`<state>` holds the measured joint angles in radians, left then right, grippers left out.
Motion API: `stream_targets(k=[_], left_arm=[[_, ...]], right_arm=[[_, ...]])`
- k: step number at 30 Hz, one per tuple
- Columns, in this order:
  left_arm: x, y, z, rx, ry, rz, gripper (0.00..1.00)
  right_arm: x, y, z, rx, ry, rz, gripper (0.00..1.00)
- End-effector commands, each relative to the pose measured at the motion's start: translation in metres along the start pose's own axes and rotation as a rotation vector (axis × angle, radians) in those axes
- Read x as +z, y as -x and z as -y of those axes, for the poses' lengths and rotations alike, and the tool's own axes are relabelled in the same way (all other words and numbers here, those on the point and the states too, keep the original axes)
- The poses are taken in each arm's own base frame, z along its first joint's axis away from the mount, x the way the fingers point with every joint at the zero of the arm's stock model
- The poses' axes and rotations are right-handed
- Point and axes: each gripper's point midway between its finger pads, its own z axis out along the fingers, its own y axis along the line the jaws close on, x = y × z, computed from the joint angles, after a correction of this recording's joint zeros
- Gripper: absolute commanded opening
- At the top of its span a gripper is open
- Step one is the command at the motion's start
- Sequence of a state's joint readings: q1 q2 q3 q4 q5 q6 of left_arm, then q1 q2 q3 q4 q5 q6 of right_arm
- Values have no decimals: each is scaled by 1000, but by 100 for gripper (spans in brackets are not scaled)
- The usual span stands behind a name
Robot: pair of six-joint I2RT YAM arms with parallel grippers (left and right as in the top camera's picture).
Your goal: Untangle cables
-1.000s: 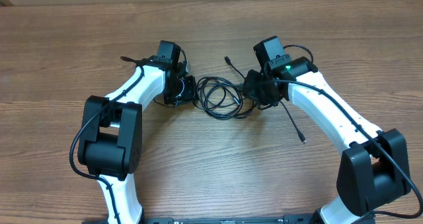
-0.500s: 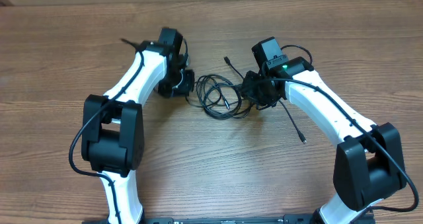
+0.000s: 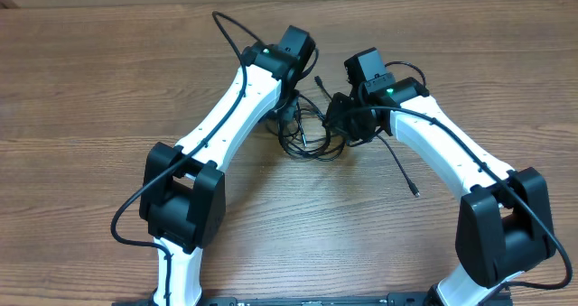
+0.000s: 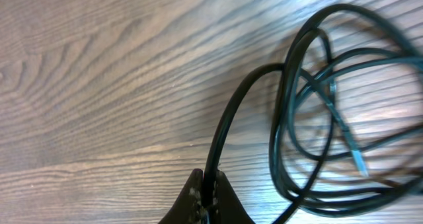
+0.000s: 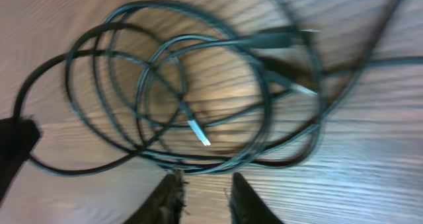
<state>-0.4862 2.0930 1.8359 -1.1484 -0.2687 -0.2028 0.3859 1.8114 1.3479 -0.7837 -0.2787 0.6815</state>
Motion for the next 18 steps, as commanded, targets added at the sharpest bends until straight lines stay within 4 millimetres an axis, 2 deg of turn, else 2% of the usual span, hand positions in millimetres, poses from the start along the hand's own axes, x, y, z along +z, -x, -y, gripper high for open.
stream_targets(k=[1, 6, 7, 13, 18], left_arm=[[-47, 25, 7, 19, -127, 114, 4], [-97, 29, 52, 262, -456, 208, 4], [-106, 28, 58, 298, -500, 226, 4], [-146, 21, 76, 483, -656, 337, 4], [-162, 20, 83, 516, -721, 381, 4]], right_arm=[[-8, 6, -12, 35, 160, -70, 31], [-34, 28, -30, 62, 413, -109, 54], [-39, 34, -31, 77, 447, -108, 56], [-49, 54, -21, 275, 473, -109, 70], [-48, 59, -22, 354, 464, -98, 73]])
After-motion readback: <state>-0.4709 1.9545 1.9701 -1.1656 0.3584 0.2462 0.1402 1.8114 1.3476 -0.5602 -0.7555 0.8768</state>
